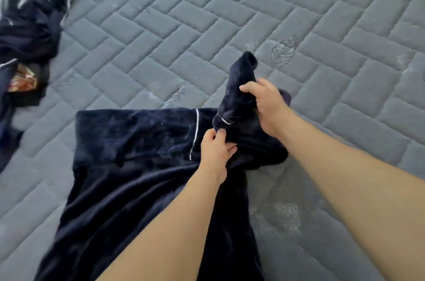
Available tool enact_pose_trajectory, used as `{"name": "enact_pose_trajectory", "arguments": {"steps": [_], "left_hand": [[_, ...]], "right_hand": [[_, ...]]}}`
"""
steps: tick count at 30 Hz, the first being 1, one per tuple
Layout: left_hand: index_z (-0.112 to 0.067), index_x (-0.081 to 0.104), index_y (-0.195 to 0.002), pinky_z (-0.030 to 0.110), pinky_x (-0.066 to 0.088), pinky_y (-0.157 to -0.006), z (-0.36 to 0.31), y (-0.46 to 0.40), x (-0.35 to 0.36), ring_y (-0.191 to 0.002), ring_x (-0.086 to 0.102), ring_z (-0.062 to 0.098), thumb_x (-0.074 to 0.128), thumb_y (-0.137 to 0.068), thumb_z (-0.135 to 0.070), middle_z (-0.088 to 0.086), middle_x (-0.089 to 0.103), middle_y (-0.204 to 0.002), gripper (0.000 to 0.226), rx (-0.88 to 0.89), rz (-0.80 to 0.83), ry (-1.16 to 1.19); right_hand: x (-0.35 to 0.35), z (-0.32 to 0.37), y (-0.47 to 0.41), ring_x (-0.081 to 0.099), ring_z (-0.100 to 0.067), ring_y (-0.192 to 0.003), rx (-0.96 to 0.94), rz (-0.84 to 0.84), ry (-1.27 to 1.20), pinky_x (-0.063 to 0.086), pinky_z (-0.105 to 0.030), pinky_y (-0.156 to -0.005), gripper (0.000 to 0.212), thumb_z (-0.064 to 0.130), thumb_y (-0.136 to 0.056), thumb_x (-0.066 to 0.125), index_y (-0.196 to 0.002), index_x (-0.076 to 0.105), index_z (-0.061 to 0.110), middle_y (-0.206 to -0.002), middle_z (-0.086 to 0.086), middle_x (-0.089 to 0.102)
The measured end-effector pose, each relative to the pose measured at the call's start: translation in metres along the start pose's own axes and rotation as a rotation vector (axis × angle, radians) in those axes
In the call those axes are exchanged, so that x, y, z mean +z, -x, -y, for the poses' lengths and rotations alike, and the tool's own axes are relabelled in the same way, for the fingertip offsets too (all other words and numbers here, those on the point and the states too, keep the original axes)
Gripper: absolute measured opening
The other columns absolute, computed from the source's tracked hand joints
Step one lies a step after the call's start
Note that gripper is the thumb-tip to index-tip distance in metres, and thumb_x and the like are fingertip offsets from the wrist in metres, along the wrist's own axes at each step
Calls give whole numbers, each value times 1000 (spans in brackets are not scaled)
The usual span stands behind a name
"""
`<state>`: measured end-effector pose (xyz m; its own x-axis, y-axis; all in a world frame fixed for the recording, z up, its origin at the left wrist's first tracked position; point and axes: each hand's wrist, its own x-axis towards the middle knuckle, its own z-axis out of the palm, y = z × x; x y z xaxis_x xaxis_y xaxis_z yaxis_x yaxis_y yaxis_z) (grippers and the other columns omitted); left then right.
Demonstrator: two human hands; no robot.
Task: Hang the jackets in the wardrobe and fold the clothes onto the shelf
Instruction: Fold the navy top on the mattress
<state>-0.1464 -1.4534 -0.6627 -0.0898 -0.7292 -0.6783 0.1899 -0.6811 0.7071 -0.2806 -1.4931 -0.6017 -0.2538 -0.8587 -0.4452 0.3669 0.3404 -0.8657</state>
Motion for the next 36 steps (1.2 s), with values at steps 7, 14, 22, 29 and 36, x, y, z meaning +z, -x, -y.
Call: {"name": "enact_pose_trajectory", "arguments": {"steps": [7, 14, 22, 29, 36], "left_hand": [[-18, 53, -113, 42, 53, -95, -57, -6, -184, -102, 71, 23, 47, -104, -32, 7, 70, -116, 19, 28, -194, 260], [-25, 40, -140, 47, 52, -95, -56, -16, -276, -105, 64, 28, 60, -93, -53, 7, 60, -128, 59, -188, -257, 144], [-21, 39, -118, 32, 40, -61, -99, -39, -265, -82, 53, 14, 57, -68, -74, -9, 41, -114, 75, 190, -742, -351], [-24, 57, -104, 39, 54, -80, -117, -49, -291, -90, 68, 26, 47, -92, -25, 0, 66, -98, 16, 92, -404, -178], [-11, 48, -97, 44, 41, -82, -112, -32, -304, -104, 49, 33, 55, -78, -17, 10, 50, -117, 20, 412, -1013, -662]], "right_hand": [[197, -64, 17, 62, -13, -103, -11, 460, 262, 46, -33, -96, 19, 32, -94, 55, -106, 64, 21, -104, 3, 69], [187, -179, 31, -6, -22, -151, -133, 146, 1561, -9, -53, -118, 62, 50, -101, 26, -156, 12, 28, -165, 0, -1], [189, -199, 36, -11, -25, -151, -265, 254, 1772, -9, -53, -119, 64, 45, -102, 27, -157, 2, 25, -165, 3, -7], [185, -172, 35, 10, -27, -150, -332, -389, 1500, -3, -55, -118, 62, 46, -99, 33, -155, 24, 20, -163, -7, 15], [152, -167, 10, -18, -36, -148, 160, -436, 1497, -12, -69, -109, 79, 74, -90, 15, -154, -13, 36, -161, -7, -23]]}}
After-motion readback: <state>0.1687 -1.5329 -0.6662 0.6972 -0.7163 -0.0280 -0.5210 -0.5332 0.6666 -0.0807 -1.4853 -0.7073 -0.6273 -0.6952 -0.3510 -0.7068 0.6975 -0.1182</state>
